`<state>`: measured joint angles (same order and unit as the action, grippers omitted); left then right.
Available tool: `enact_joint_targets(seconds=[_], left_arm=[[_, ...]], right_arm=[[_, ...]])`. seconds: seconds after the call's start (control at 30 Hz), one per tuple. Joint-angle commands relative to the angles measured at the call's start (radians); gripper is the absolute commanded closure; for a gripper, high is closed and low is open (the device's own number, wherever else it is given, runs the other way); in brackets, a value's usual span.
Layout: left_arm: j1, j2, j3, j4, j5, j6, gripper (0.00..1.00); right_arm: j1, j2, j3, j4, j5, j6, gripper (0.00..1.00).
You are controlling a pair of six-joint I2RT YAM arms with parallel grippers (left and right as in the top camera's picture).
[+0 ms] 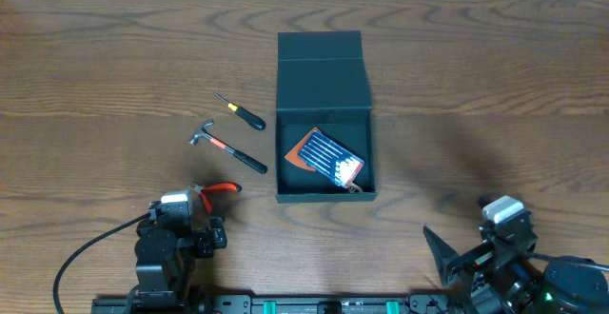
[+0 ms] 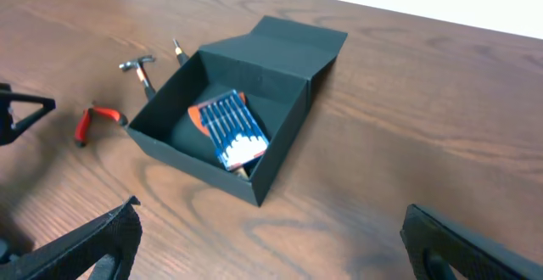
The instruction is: Pack container
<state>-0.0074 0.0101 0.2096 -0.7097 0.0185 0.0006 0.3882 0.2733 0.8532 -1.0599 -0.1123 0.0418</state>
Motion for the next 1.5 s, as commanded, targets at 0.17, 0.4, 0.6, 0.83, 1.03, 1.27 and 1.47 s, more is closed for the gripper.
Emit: enact_joint_targets(seconds=[0.17,0.4,0.6,0.83,1.03,1.27,1.47], left_arm=[[0.002,-0.006,0.002,0.001,-0.012,0.006,0.02],[0.002,0.001,0.004,0.002,-0.013,0.007,0.01],[0.002,0.15,0.13,0.029,0.056,-0.006,0.01],[0.002,0.547,0.498,-0.027,0.066,-0.196,0.01],[0.002,0.835,0.751,-0.091,0.067,-0.377,0.01],[0.002,1.072,0.808,-0.15,0.067,-0.585,0.01],[0.002,1.252,0.808,-0.241,0.081,-0.759,0.01]], right_arm=[[-0.008,-0.003,-0.006,-0.096,0.0,0.013,0.01],[-0.008,-0.003,-0.006,-0.1,0.0,0.013,0.01],[-0.008,-0.003,-0.006,-0.1,0.0,0.013,0.01],[-0.008,-0.003,-0.006,-0.1,0.0,0.013,0.01],[-0.008,-0.003,-0.006,-0.1,0.0,0.013,0.01],[-0.008,-0.003,-0.006,-0.1,0.0,0.013,0.01],[-0.008,-0.003,-0.006,-0.1,0.0,0.013,0.01]])
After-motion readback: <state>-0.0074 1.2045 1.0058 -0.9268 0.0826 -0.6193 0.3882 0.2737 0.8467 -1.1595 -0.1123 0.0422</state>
